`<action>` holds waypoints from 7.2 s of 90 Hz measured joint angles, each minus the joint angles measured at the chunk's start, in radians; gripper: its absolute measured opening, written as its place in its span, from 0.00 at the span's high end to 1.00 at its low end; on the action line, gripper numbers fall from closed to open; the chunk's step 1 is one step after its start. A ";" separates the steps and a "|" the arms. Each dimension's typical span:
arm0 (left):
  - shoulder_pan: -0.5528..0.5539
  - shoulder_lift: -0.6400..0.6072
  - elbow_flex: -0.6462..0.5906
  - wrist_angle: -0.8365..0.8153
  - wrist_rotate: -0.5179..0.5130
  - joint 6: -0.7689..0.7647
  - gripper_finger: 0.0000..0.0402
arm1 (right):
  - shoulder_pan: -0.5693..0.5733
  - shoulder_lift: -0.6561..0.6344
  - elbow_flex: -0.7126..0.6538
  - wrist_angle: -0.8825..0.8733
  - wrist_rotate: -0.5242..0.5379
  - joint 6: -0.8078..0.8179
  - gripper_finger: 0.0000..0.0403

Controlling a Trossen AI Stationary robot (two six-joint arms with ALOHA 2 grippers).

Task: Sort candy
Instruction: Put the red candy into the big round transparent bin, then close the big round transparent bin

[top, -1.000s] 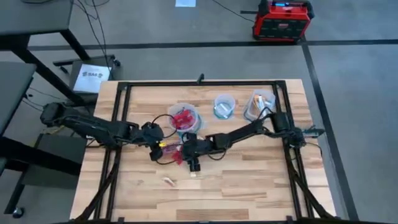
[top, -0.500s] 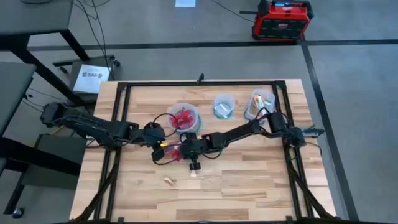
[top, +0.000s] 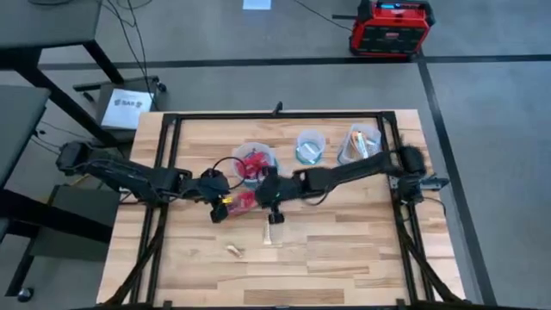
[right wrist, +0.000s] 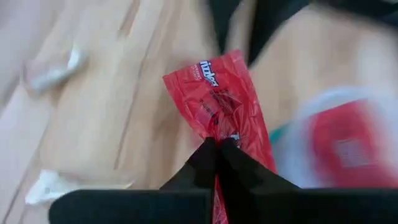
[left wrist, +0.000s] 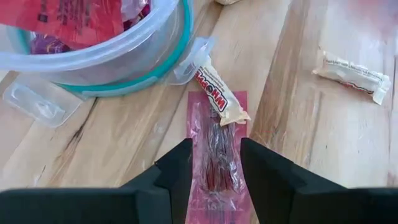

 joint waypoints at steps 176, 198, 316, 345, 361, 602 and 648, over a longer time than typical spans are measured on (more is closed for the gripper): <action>-0.030 0.259 0.040 -0.092 0.141 0.044 0.99 | 0.481 -0.270 -0.425 -0.010 0.484 0.710 0.41; -0.033 0.114 0.140 -0.272 0.112 0.037 1.00 | 0.583 -0.265 -0.425 -0.008 0.667 0.749 0.41; 0.439 0.320 0.459 -0.342 0.155 0.501 1.00 | 0.486 -0.264 -0.672 0.340 0.473 0.811 0.41; 0.445 0.320 0.476 -0.284 0.154 0.535 1.00 | 0.455 -0.264 -0.689 0.390 0.442 0.811 0.41; 0.453 0.336 0.494 -0.211 0.155 0.585 1.00 | 0.456 -0.264 -0.689 0.389 0.442 0.811 0.41; 0.125 0.011 0.265 -0.336 0.022 0.209 0.70 | -0.198 0.122 -0.138 0.108 -0.054 -0.435 0.84; 0.122 0.011 0.265 -0.328 0.023 0.216 0.70 | -0.167 0.069 0.008 -0.211 0.003 -0.452 0.99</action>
